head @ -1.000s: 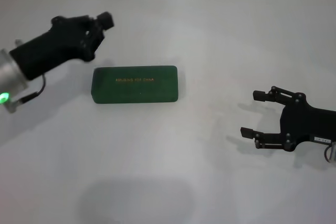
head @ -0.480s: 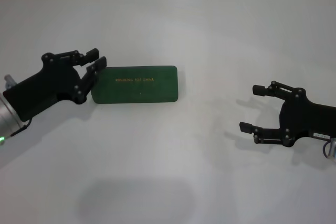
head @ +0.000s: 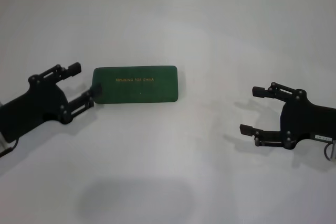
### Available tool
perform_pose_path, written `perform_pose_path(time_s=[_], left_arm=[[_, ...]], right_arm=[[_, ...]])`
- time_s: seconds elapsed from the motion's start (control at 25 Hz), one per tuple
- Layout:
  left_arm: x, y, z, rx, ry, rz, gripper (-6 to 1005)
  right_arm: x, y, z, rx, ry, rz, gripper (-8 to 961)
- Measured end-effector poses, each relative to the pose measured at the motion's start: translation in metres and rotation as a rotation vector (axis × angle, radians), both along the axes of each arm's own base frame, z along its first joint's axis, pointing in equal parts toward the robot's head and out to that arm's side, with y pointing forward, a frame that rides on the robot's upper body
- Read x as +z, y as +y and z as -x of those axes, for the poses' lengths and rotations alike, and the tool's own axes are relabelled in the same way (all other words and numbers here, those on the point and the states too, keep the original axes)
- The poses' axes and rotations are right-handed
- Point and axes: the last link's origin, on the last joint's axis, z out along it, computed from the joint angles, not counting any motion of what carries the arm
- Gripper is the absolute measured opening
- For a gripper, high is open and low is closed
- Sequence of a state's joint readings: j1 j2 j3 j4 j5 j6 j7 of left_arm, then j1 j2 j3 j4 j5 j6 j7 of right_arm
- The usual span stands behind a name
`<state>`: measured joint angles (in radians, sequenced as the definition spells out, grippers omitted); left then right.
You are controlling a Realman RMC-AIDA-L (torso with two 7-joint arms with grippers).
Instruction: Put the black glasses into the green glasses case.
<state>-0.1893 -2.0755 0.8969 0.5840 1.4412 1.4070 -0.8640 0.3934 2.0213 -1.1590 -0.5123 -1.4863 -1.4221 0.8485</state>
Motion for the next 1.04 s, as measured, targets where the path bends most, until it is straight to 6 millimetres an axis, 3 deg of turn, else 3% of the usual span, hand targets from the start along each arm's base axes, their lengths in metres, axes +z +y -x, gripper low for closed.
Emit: perform_pose_path(time_s=[0.36, 0.56, 1.04], left_arm=[[0.006, -0.028, 0.006, -0.031, 0.034, 0.146, 736], [0.003, -0.043, 0.008, -0.044, 0.041, 0.203, 874], [-0.007, -0.053, 0.017, 0.003, 0.043, 0.256, 874]], right_arm=[[0.000, -0.010, 0.005, 0.046, 0.028, 0.048, 877], [-0.004, -0.022, 0.001, 0.067, 0.031, 0.082, 877], [-0.015, -0.030, -0.004, 0.041, 0.033, 0.099, 877]])
